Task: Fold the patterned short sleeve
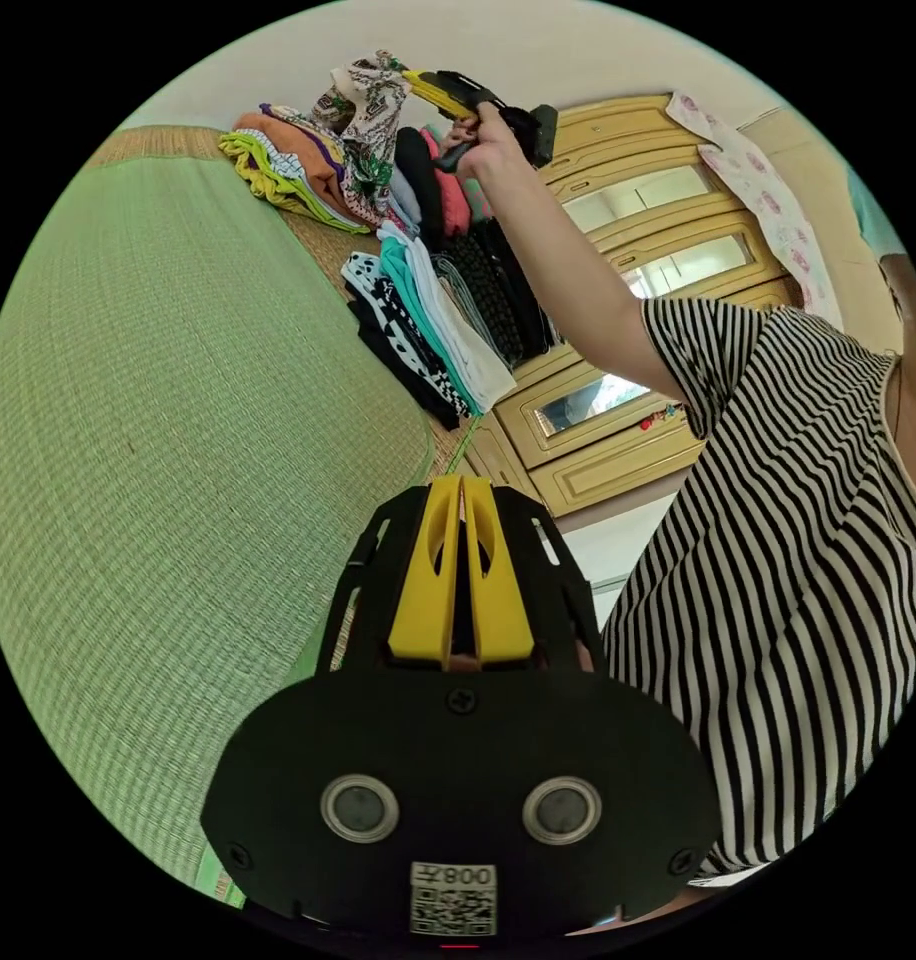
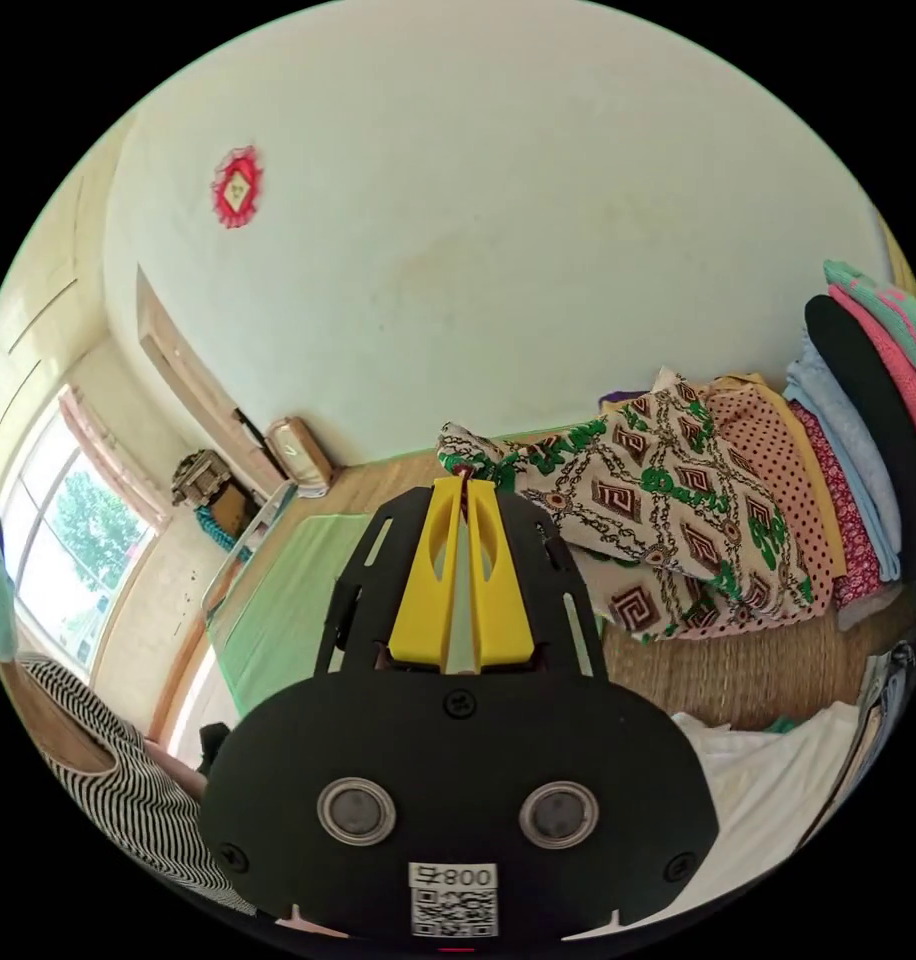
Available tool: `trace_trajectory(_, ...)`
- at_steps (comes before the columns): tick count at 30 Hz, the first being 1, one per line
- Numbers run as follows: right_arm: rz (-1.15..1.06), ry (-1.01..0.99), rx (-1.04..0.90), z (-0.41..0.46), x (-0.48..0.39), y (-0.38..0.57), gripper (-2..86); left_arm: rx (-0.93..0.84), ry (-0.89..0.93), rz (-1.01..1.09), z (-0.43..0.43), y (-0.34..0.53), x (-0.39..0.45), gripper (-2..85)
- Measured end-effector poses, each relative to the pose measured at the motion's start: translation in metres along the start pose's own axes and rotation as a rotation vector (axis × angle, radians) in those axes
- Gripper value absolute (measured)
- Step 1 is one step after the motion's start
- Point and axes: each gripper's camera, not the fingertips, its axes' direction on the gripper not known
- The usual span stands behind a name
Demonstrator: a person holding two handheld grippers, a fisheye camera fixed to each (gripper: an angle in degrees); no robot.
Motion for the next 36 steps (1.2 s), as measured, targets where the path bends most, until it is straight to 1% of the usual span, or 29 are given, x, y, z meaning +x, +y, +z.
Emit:
trace_trajectory(4, -0.060, -0.181, 0.015, -0.054, -0.069, 0.045, 0.3, 0.080, -0.062, 0.001, -0.043, 0.018, 0.033, 1.4)
trace_trajectory(9, -0.092, -0.322, 0.089, -0.131, -0.133, 0.095, 0.3, 0.235, -0.155, -0.015, -0.115, 0.059, 0.089, 4.1)
trace_trajectory(13, -0.110, -0.367, 0.122, -0.187, -0.178, 0.131, 0.2, 0.305, -0.163, -0.069, -0.149, 0.095, 0.120, 7.0)
trace_trajectory(16, -0.096, -0.384, 0.129, -0.211, -0.200, 0.157, 0.2, 0.352, -0.123, -0.121, -0.165, 0.128, 0.141, 8.2)
trace_trajectory(19, -0.068, -0.489, 0.132, -0.224, -0.214, 0.181, 0.2, 0.401, -0.120, -0.171, -0.174, 0.164, 0.164, 9.0)
trace_trajectory(22, -0.078, -0.498, 0.142, -0.239, -0.232, 0.201, 0.2, 0.389, -0.131, -0.204, -0.174, 0.196, 0.187, 10.0)
trace_trajectory(25, -0.106, -0.506, 0.148, -0.252, -0.251, 0.216, 0.2, 0.328, -0.153, -0.216, -0.167, 0.221, 0.208, 11.4)
trace_trajectory(29, -0.123, -0.495, 0.144, -0.262, -0.269, 0.231, 0.2, 0.217, -0.112, -0.163, -0.145, 0.232, 0.241, 12.5)
trace_trajectory(32, -0.135, -0.496, 0.152, -0.270, -0.281, 0.242, 0.1, 0.171, -0.130, -0.097, -0.132, 0.228, 0.270, 12.9)
trace_trajectory(34, -0.146, -0.495, 0.160, -0.277, -0.289, 0.249, 0.2, 0.130, -0.194, -0.059, -0.123, 0.224, 0.288, 13.3)
trace_trajectory(36, -0.155, -0.495, 0.169, -0.283, -0.294, 0.253, 0.2, 0.087, -0.363, -0.052, -0.116, 0.220, 0.307, 13.5)
